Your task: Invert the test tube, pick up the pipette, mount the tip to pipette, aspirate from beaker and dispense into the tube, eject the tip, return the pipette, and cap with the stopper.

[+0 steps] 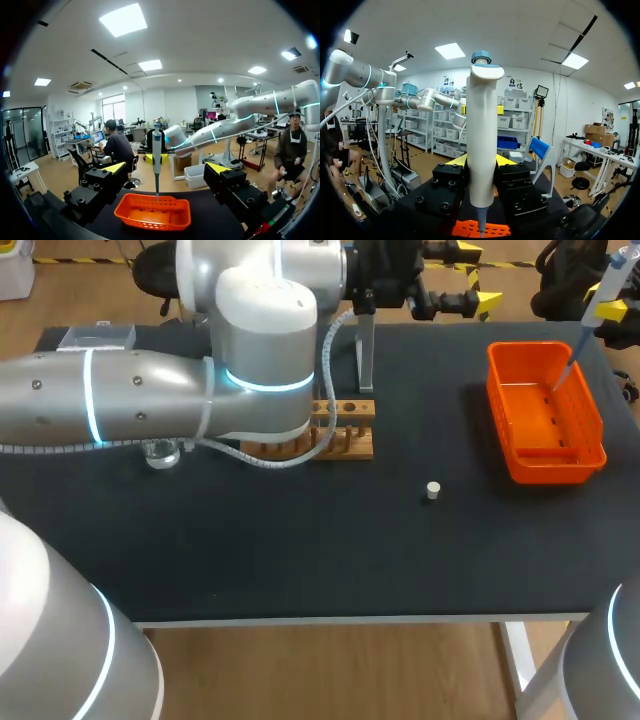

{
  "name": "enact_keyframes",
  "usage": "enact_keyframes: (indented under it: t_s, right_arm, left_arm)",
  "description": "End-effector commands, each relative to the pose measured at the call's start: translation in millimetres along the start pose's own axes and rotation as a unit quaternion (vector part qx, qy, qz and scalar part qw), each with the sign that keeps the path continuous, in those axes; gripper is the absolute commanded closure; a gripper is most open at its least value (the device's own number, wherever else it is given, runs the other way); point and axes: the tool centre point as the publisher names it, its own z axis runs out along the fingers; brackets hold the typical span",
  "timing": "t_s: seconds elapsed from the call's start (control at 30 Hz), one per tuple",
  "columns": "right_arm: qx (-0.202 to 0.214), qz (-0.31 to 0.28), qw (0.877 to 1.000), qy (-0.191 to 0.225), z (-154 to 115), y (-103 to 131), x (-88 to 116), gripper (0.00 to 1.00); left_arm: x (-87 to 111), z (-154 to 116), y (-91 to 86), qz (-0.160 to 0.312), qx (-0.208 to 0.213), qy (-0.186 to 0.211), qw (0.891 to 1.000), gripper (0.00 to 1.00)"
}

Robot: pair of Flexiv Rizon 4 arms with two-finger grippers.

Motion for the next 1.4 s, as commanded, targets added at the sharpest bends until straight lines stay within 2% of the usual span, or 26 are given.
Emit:
enact_keyframes:
  t_s: [0.03, 0.17, 0.5, 1.2, 1.23, 1.4]
  right_arm:
    - [0.011, 0.008, 1.0, -0.005, -4.2, -1.8, -2.5, 1.0]
    - [0.021, 0.012, 1.0, -0.013, -4.9, -3.3, -1.9, 1.0]
    - [0.015, 0.022, 0.999, -0.04, -6.0, -3.2, -1.0, 1.0]
    - [0.009, 0.016, 0.999, -0.04, -6.7, -1.7, -1.2, 1.0]
    - [0.009, 0.016, 0.999, -0.04, -6.7, -1.7, -1.2, 1.0]
    - [0.009, 0.016, 0.999, -0.04, -6.7, -1.7, -1.2, 1.0]
  left_arm:
    - [0.5, 4.9, 1.8, 0.0, 0.003, -0.004, 1.0, 0.0]
    - [0.5, 4.9, 1.8, 0.0, 0.003, -0.004, 1.0, 0.0]
    - [0.5, 4.9, 1.8, 0.0, 0.003, -0.004, 1.0, 0.0]
    - [0.5, 4.9, 1.8, 0.0, 0.003, -0.004, 1.0, 0.0]
    - [0.6, 5.1, 2.2, 0.003, 0.015, -0.006, 1.0, 0.0]
    - [-19.6, 28.6, -0.3, 0.001, 0.005, -0.003, 1.0, 0.0]
